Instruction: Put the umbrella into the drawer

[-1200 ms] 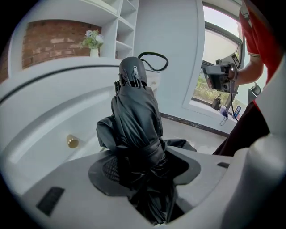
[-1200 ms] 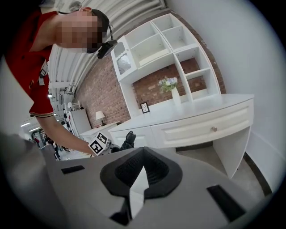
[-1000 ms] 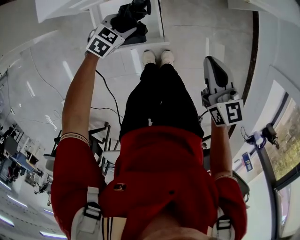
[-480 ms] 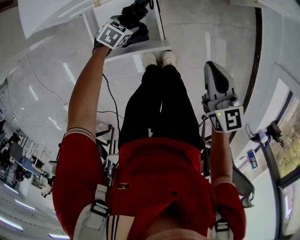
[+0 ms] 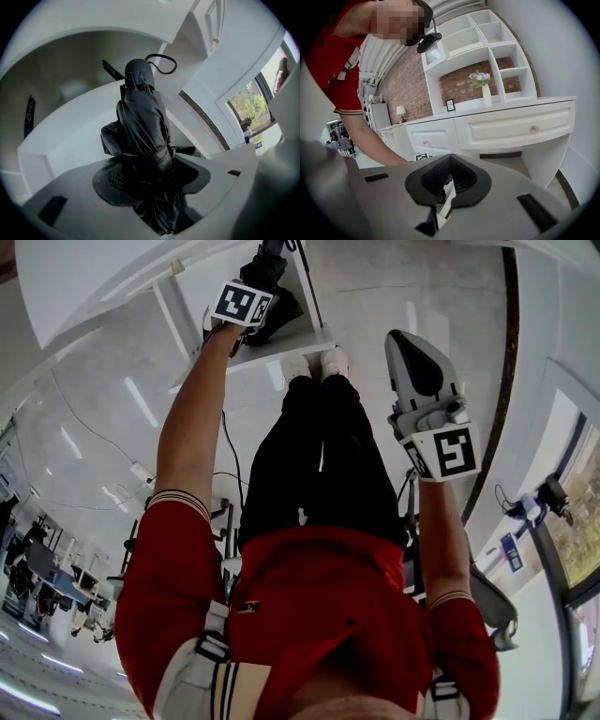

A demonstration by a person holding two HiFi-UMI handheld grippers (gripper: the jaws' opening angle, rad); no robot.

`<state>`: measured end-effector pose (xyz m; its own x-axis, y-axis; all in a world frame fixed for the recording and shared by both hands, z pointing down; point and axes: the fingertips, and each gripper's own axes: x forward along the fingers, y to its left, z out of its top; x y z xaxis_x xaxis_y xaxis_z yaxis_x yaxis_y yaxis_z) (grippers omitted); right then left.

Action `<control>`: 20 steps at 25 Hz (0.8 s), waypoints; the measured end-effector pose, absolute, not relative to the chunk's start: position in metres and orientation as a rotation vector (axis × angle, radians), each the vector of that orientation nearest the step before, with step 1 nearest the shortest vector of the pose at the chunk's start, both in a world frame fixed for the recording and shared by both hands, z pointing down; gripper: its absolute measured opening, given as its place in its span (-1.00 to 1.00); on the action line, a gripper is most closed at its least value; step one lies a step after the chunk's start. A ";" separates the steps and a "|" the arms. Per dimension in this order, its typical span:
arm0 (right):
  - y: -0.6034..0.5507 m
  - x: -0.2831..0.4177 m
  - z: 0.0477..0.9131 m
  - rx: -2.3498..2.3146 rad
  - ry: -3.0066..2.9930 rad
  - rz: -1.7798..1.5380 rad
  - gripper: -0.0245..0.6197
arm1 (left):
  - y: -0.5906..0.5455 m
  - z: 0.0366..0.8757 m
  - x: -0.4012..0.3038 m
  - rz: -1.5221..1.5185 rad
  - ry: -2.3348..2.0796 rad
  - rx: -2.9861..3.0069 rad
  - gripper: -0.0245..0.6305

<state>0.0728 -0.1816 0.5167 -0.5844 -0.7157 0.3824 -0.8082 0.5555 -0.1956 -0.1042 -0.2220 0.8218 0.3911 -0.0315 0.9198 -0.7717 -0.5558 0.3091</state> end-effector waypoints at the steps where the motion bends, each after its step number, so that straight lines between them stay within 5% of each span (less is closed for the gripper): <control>1: -0.185 0.069 0.516 1.260 -2.544 0.510 -0.93 | -0.224 0.826 -0.105 1.212 -0.709 1.854 -0.19; 20: -0.185 0.077 0.520 1.195 -2.564 0.517 -0.93 | -0.244 0.855 -0.092 1.072 -0.992 1.632 -0.16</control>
<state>0.0769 -0.1853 0.5200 -0.6254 -0.6809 0.3810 -0.7754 0.5971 -0.2057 -0.0923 -0.2441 0.8546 0.2969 -0.1345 0.9454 -0.9320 -0.2563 0.2562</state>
